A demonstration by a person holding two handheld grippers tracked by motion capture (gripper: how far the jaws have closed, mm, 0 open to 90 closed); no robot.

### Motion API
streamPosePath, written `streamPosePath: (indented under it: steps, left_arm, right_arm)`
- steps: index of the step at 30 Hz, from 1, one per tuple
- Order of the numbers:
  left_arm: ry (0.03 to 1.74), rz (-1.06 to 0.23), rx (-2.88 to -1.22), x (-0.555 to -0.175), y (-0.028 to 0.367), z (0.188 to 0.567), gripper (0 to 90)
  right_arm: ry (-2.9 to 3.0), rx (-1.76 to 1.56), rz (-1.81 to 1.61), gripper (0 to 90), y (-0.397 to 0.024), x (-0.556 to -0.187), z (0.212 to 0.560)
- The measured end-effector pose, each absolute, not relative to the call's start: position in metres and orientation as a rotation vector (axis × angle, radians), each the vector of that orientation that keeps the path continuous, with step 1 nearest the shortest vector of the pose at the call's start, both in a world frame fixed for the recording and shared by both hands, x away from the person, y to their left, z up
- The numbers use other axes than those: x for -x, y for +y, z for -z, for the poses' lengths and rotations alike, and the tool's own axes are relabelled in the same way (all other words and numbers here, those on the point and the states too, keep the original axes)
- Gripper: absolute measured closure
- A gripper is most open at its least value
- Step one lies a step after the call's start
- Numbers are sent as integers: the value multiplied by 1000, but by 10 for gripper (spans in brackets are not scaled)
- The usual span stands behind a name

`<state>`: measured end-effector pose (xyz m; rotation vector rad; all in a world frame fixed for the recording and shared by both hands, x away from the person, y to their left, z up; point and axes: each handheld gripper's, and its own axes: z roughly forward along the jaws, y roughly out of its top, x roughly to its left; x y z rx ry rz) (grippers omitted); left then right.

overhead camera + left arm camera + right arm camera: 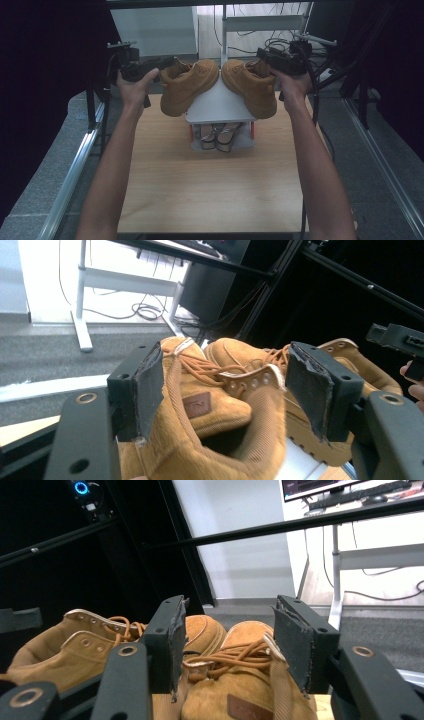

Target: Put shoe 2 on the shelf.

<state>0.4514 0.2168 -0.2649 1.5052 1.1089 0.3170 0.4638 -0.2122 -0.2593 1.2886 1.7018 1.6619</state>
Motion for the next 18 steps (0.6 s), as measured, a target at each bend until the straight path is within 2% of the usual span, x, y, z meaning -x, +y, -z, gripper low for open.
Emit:
streamPosePath:
  steps: [5,10,18]
  left_arm:
    - [1100,-339,-1504,-435,229,263,350]
    - [1131,-354,-1511,-418,238,268,449]
    - [1180,-465,-1556,-403,259,284,756]
  right_arm:
    - [1655,-1262,-1673,530,-235,-442,257]
    - [1653,-1249,-1612,624,-258,-423,262]
    - [1731,-1253,-1464,779,-278,-408,285]
